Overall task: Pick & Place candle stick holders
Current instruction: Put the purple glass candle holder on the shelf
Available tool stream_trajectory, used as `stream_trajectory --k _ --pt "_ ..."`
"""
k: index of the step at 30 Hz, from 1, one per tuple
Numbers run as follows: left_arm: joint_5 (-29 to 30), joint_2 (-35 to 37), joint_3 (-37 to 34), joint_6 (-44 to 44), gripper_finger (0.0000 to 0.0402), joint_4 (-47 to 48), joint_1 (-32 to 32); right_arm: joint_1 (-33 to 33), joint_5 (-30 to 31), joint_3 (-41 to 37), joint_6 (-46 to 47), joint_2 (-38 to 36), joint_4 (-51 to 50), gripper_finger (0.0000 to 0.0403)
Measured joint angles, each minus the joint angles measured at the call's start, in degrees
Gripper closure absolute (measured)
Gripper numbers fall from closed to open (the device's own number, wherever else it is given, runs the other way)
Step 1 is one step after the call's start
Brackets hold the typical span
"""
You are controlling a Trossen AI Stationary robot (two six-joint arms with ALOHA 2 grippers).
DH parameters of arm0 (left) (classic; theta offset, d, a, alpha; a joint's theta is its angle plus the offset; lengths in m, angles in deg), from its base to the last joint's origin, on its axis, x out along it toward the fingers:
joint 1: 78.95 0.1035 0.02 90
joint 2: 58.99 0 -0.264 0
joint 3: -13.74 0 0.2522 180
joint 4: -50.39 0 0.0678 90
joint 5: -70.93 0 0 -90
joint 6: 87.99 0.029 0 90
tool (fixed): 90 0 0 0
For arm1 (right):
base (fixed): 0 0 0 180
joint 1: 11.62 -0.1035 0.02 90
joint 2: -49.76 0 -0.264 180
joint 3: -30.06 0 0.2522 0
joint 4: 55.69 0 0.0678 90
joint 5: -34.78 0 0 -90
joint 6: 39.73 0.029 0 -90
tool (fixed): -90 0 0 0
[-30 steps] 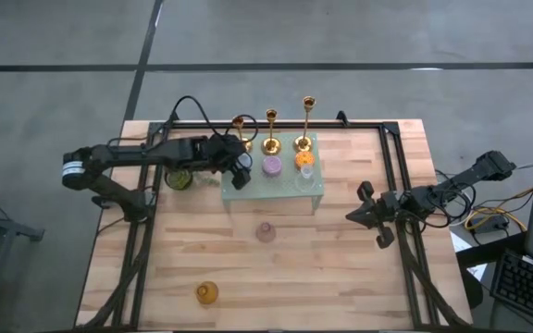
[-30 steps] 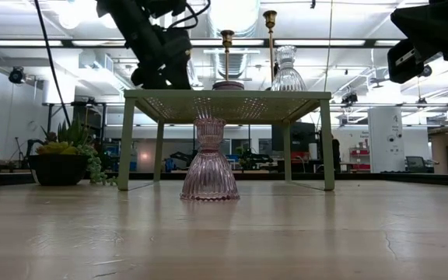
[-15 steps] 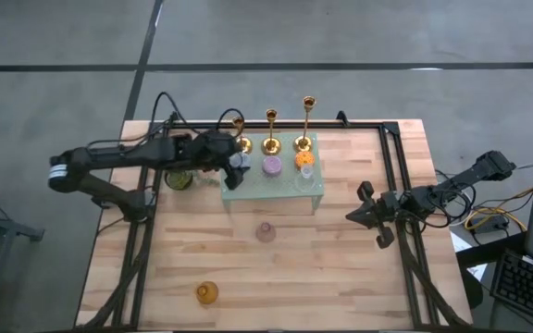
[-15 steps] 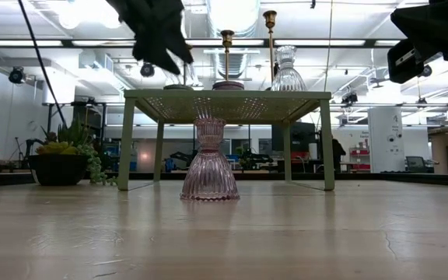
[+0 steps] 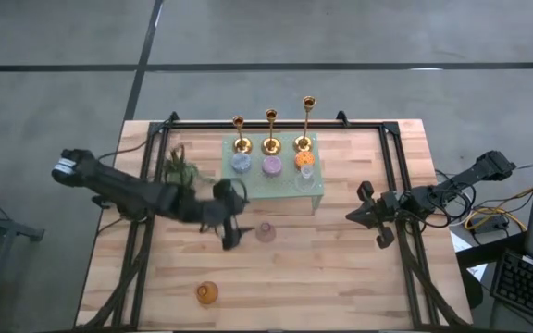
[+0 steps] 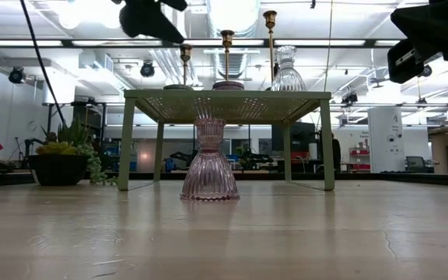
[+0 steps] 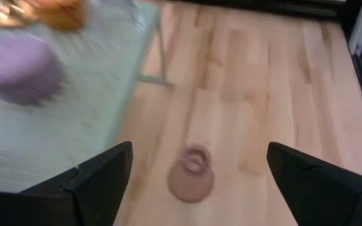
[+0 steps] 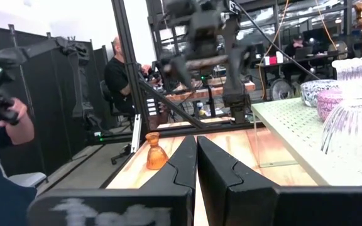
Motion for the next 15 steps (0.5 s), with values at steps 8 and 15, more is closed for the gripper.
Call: stream_trajectory --k 8,15 --pt "9.09 -4.87 -9.20 -1.41 0.0032 -11.76 -6.53 0.00 0.00 0.00 0.00 0.00 -0.01 0.0394" --pt "11.55 -10.68 -17.77 -7.88 0.0032 -23.68 -5.98 -0.01 0.00 0.00 -0.02 0.00 -0.02 0.0394"
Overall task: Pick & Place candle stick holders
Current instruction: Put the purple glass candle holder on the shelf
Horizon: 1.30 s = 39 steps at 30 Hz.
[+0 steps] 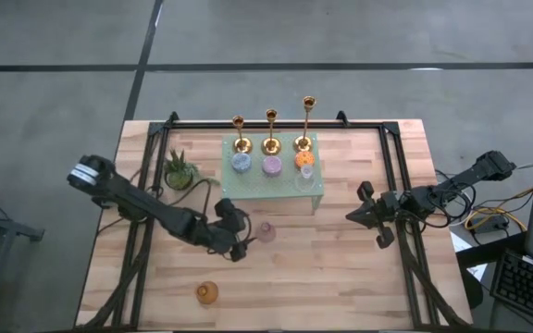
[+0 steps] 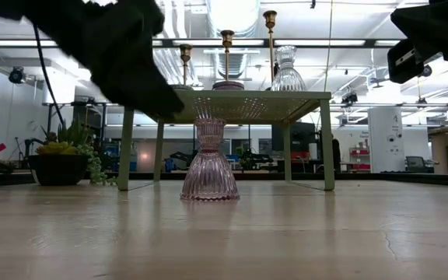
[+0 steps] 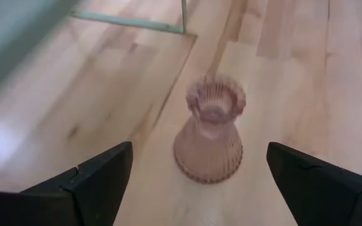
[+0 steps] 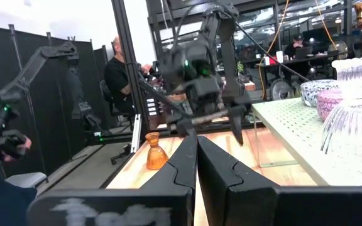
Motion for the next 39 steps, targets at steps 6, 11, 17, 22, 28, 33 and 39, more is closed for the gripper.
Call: stream_trajectory --k 6,11,17,22,28,33,39 --pt "0.98 -5.87 -2.60 0.63 0.0032 -10.98 0.12 -0.01 0.00 0.00 0.04 0.00 0.02 0.0394" --pt "1.36 -12.02 -2.70 4.57 0.0032 -20.51 0.42 0.00 -0.01 0.00 0.06 0.00 0.02 0.0394" --pt "4.50 -16.28 -2.00 6.86 0.0033 -25.63 0.42 0.00 0.00 0.00 0.07 0.00 0.00 0.0394" --pt "5.49 -17.14 -1.03 7.54 0.0051 -26.33 0.55 -0.01 0.00 0.00 0.07 0.00 0.02 0.0394" --pt "5.49 -17.15 -0.89 7.73 0.0104 -28.19 0.66 0.01 0.00 0.00 0.00 0.00 0.00 0.0394" --pt "5.46 -17.15 -0.91 8.19 0.0156 -28.24 0.68 0.01 0.00 0.00 0.00 0.00 0.00 0.0394" --pt "5.49 -17.15 -0.91 8.20 0.0210 -28.29 0.81 0.01 0.00 0.00 0.01 0.00 0.00 0.0394"
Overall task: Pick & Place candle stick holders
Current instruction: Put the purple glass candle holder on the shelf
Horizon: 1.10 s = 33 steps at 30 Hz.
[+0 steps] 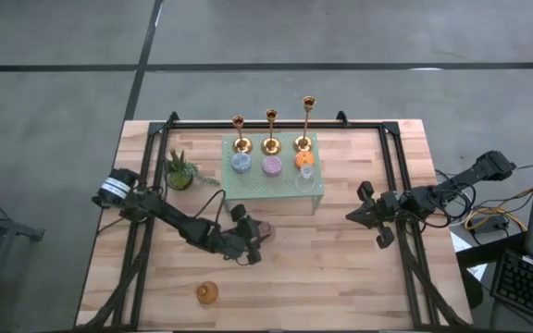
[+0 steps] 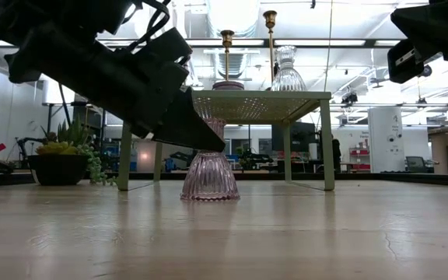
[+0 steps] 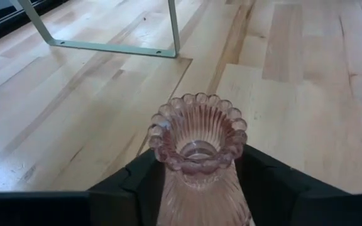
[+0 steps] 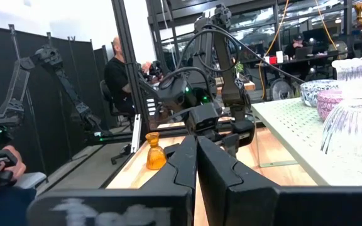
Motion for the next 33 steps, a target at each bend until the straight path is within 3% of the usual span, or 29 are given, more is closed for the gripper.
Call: stream_trajectory --k 10,19,33 --pt "-0.15 -0.01 -0.04 0.21 0.0264 -1.43 -0.02 0.00 0.00 0.00 0.01 0.00 0.00 0.0394" --pt "-3.22 0.65 -0.07 2.28 0.0270 -6.77 0.00 -0.01 0.00 0.00 0.00 0.00 0.00 0.0394" --pt "-8.29 18.05 -0.06 5.79 0.0271 -7.21 3.25 0.00 -0.02 0.00 0.08 0.00 0.02 0.0394"
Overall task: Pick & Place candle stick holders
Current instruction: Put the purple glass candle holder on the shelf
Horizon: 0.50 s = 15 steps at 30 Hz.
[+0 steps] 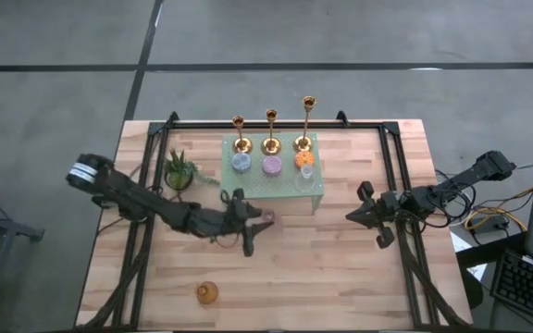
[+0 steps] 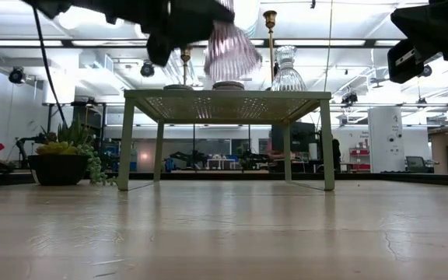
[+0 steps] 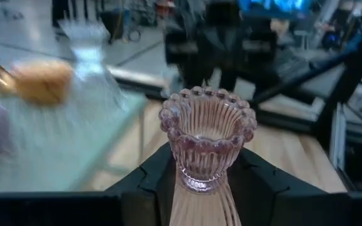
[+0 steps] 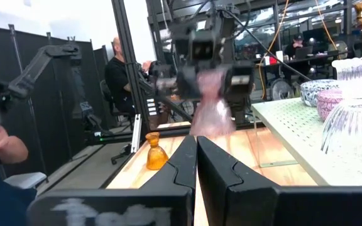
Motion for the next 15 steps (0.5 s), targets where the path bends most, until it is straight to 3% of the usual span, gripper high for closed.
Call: stream_trajectory --k 6,10,15 --pt "-2.23 5.86 0.02 0.72 0.0271 3.97 6.71 0.00 0.00 0.00 -0.03 0.00 0.00 0.0394" --pt "-7.68 5.95 0.00 -0.33 0.0271 5.46 11.35 -0.01 0.00 0.00 0.00 0.00 0.00 0.0394" --pt "-8.56 4.65 0.00 1.93 0.0271 5.99 14.64 -0.01 -0.01 0.00 0.02 0.00 -0.02 0.0394"
